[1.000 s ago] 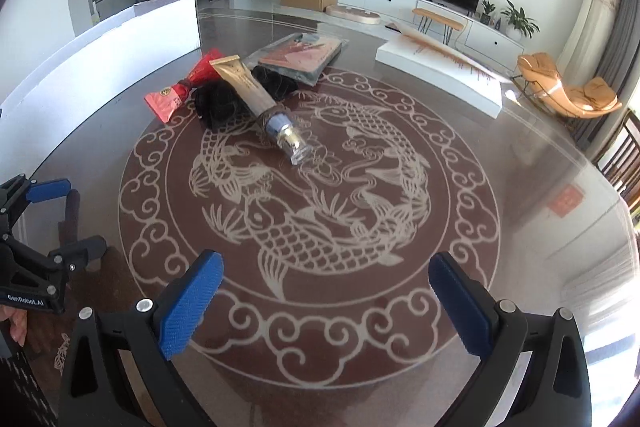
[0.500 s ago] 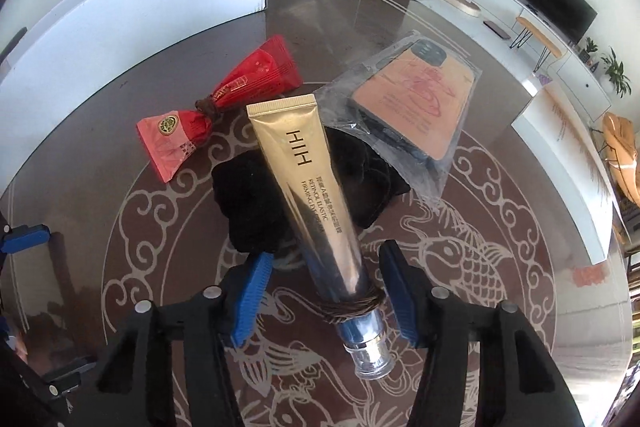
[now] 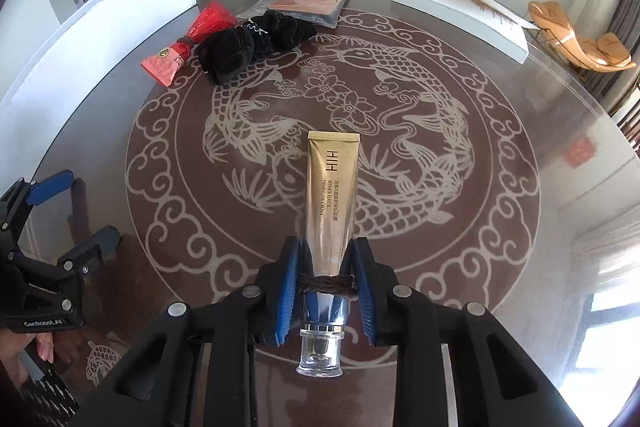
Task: Organize objects
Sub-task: 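Grasp the gold HH cosmetic tube with the right tool and lift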
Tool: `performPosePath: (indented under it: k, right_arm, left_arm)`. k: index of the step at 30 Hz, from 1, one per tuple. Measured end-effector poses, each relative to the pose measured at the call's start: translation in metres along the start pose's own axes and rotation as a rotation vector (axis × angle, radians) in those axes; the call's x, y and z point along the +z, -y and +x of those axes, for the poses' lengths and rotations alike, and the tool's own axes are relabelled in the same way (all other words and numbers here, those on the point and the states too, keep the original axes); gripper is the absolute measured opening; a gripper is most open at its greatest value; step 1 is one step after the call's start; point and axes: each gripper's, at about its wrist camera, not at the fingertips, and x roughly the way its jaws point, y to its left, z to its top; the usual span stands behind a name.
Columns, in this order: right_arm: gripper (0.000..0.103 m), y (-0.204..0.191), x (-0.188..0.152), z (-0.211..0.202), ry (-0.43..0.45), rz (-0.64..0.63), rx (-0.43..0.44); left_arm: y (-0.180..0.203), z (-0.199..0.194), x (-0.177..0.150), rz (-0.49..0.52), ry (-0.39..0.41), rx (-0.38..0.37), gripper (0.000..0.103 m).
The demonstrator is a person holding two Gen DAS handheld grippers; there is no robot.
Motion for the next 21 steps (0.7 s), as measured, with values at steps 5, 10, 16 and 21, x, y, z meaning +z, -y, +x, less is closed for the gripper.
performPosePath:
  k: [5,10,16,21]
  right_arm:
    - [0.080,-0.007,-0.018,-0.005,0.084,-0.004,-0.014]
    - [0.092,0.000,-0.023,-0.001,0.146,0.014,0.014]
    - [0.101,-0.006,-0.027,0.002,0.152,-0.017,0.028]
    - [0.103,-0.007,-0.028,0.001,0.152,-0.016,0.023]
  left_arm:
    - [0.000,0.000,0.000,0.000,0.000,0.000,0.103]
    - [0.000,0.000,0.000,0.000,0.000,0.001,0.103]
    - [0.000,0.000,0.000,0.001,-0.003,-0.002,0.103]
    - [-0.009,0.016,0.027,0.063,-0.049,-0.051,0.103]
